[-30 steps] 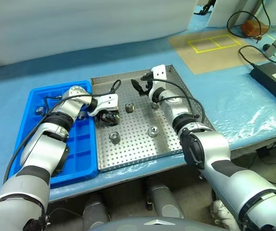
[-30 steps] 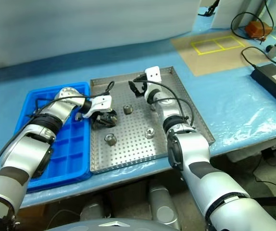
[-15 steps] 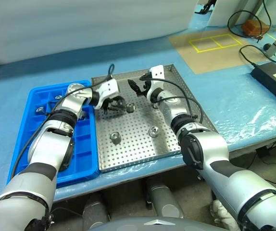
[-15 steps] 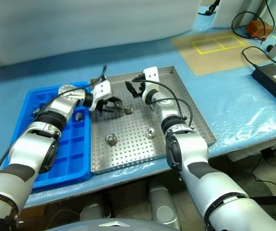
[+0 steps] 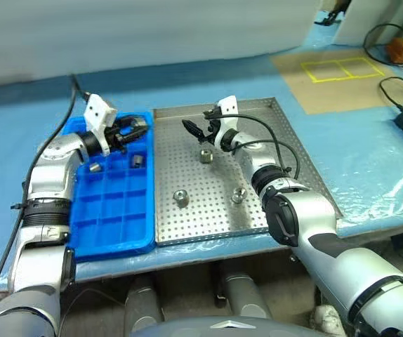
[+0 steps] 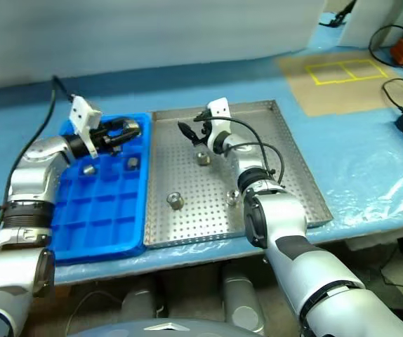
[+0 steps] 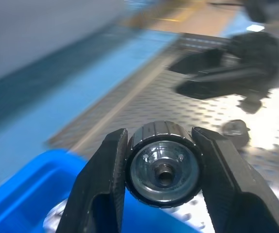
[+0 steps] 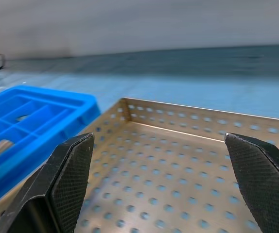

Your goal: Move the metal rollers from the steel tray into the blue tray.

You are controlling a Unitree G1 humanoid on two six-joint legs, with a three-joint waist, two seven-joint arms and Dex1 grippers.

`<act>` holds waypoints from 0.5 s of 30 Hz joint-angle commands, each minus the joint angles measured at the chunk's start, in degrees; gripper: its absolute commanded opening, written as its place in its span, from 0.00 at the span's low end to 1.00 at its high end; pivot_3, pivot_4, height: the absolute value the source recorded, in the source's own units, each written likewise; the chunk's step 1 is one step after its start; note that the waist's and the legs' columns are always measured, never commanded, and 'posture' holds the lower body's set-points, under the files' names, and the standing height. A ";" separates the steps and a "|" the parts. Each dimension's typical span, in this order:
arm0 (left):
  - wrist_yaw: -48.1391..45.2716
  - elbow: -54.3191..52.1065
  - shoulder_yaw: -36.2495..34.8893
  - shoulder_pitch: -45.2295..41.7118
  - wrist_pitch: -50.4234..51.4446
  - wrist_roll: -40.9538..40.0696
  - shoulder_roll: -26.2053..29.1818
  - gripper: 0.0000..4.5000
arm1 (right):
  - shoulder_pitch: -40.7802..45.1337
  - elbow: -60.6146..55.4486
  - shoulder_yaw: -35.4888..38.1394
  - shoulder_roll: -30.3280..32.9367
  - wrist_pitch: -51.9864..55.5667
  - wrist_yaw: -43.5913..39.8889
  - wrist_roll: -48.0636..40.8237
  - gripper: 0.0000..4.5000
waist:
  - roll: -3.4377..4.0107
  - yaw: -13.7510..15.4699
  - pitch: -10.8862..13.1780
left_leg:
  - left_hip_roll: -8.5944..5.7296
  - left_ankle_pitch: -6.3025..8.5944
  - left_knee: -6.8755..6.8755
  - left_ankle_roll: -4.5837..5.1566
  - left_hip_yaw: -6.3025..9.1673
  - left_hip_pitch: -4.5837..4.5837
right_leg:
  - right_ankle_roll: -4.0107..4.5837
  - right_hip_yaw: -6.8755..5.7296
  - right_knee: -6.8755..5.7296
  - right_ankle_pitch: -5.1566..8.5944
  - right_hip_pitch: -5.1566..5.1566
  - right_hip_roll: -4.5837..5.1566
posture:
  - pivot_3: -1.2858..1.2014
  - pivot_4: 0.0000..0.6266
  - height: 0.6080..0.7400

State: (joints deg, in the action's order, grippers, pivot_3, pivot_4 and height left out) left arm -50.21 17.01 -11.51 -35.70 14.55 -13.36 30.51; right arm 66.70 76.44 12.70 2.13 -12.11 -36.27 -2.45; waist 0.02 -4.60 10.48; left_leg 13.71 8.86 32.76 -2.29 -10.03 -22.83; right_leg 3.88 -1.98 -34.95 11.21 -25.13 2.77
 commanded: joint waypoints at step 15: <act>17.27 -29.79 -11.38 25.12 12.73 -7.35 1.88 0.38 | 1.76 -0.64 0.24 0.61 1.44 -10.56 -0.75 1.00 | 0.02 7.40 0.01 | 0.00 -0.16 -0.28 -0.33 -0.10 0.14 | -0.01 0.10 -0.04 0.01 -0.10 0.04 | 0.52 0.24 1.00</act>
State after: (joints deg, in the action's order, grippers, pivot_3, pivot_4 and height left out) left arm -33.73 -10.12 -20.38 -10.92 27.24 -19.83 31.54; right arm 66.83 76.44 12.70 2.50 -10.53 -46.19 -2.44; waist 0.03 2.81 10.49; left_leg 13.71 8.68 32.40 -2.65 -10.14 -22.66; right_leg 3.87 -1.89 -34.99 11.22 -25.24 2.82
